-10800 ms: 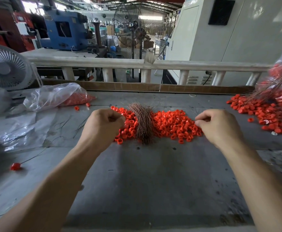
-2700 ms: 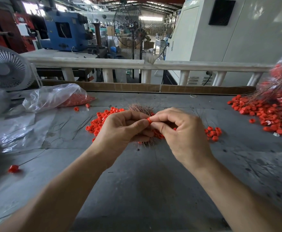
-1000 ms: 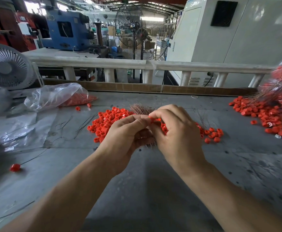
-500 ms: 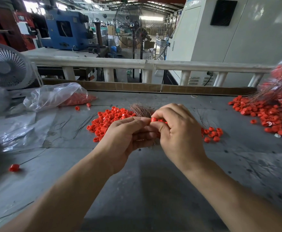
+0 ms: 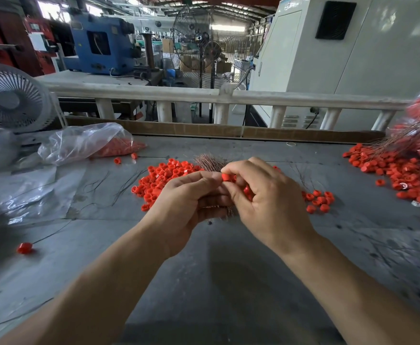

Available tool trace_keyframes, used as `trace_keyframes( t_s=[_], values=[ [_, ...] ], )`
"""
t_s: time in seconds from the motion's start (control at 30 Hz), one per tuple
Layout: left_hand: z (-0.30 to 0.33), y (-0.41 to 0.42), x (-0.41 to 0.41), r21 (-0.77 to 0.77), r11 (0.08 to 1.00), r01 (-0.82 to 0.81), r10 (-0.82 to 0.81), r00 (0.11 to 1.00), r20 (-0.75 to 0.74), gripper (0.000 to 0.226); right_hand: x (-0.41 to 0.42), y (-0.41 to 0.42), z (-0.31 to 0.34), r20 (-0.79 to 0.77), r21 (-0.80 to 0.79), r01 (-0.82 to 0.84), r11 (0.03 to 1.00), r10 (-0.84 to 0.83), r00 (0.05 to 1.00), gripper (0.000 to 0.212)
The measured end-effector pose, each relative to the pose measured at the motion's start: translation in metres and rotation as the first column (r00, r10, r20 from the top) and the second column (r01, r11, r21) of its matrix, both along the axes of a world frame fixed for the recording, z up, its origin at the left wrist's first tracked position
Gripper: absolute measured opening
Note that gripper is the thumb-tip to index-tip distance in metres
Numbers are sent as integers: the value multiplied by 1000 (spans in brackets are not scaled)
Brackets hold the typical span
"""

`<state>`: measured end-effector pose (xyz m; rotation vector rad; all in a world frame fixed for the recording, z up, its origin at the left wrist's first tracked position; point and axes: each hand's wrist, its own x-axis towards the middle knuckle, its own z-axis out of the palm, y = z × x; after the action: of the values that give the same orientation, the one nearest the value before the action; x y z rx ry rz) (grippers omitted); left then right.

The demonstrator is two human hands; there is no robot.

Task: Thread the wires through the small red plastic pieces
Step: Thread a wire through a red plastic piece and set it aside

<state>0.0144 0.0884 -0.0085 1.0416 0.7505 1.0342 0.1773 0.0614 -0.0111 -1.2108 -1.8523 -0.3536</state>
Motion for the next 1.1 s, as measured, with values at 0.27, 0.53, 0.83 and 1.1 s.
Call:
trace_keyframes(
  t_s=[0.27,0.53,0.83,1.1],
  values=[
    [1,1,-1,11,999,-51,51,999,9,38,-1,2,-3,-44,-12,-55,998,55,998,15],
    [-3,5,-4,154,974,-165,182,978,-102,32,-2,4,-9,-156,-79,-150,986,136,978,21],
    [-4,11,-10,164,944,-288,312,938,-152,11,-3,4,-12,-142,-169,-148,974,125,982,16],
    [-4,16,-17,163,920,-356,382,909,-170,15,-3,5,-14,-141,-238,-131,962,100,985,16]
  ],
)
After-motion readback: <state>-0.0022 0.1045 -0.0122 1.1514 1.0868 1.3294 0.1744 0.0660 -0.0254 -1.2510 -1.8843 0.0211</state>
